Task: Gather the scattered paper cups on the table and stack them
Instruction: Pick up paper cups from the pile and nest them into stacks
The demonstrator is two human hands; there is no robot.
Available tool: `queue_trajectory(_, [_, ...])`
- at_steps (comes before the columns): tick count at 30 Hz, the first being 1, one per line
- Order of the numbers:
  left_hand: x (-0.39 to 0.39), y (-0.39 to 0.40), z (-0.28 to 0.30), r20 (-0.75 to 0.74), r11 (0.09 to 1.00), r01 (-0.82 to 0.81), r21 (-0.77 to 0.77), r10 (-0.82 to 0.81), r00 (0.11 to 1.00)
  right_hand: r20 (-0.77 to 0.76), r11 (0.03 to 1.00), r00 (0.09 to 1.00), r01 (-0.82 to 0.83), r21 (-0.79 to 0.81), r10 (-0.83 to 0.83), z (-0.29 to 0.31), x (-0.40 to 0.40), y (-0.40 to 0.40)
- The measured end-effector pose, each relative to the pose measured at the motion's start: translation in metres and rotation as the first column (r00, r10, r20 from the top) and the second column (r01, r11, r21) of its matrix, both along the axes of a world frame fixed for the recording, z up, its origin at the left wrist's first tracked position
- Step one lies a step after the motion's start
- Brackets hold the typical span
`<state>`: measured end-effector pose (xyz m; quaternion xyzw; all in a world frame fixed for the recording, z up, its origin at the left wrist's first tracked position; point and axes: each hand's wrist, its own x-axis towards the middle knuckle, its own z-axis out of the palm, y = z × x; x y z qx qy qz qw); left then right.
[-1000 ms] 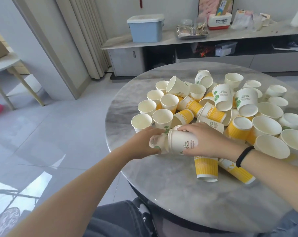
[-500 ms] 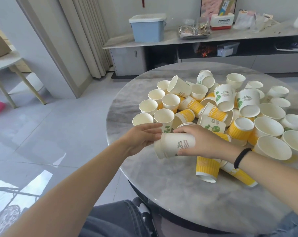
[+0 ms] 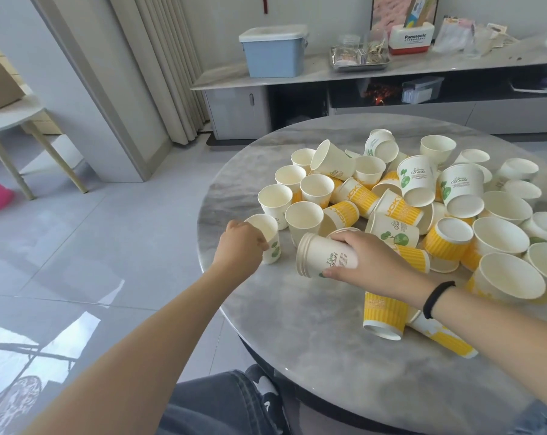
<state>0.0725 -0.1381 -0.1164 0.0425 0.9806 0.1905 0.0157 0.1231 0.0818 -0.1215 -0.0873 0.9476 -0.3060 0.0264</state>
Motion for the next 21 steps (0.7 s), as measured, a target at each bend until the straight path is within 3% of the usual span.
queue_trajectory(3, [0.003, -0.003, 0.016, 0.109, 0.931, -0.121, 0.344, 0.088, 0.99, 0.025, 0.999, 1.0, 0.015, -0.044, -0.014, 0.003, 0.001, -0.001])
queue_trajectory(6, [0.006, -0.001, 0.026, 0.34, 0.706, -0.235, 0.668, -0.009, 0.94, 0.063, 0.996, 0.998, 0.009, -0.093, -0.003, 0.008, 0.004, -0.005])
queue_trajectory(9, [0.01, 0.015, 0.026, 0.494, 0.505, -0.318, 0.802, -0.263, 0.829, 0.066, 0.994, 0.998, 0.004, -0.105, 0.003, 0.012, 0.006, -0.007])
queue_trajectory(11, [0.011, 0.031, 0.026, 0.474, 0.512, -0.282, 0.812, -0.294, 0.83, 0.053, 0.996, 0.998, 0.023, -0.084, -0.019, 0.012, 0.004, -0.003])
queue_trajectory(13, [0.005, 0.045, 0.024, 0.336, 0.691, -0.148, 0.707, -0.145, 0.931, 0.079, 0.994, 0.994, 0.083, -0.073, -0.077, 0.015, 0.0, 0.008])
queue_trajectory(15, [-0.003, 0.051, 0.02, 0.061, 0.919, -0.003, 0.394, -0.022, 0.998, 0.136, 0.988, 0.982, 0.139, -0.067, -0.129, 0.019, -0.004, 0.019])
queue_trajectory(16, [-0.008, 0.052, 0.016, -0.016, 0.968, 0.066, 0.241, -0.064, 0.998, 0.161, 0.985, 0.976, 0.161, -0.062, -0.15, 0.022, -0.005, 0.025])
queue_trajectory(19, [-0.015, 0.056, 0.003, 0.048, 0.977, 0.213, -0.029, -0.211, 0.976, 0.193, 0.977, 0.963, 0.203, -0.062, -0.188, 0.026, -0.005, 0.033])
queue_trajectory(21, [-0.017, 0.06, -0.004, 0.069, 0.966, 0.225, -0.125, -0.217, 0.974, 0.199, 0.976, 0.96, 0.213, -0.055, -0.198, 0.026, -0.005, 0.035])
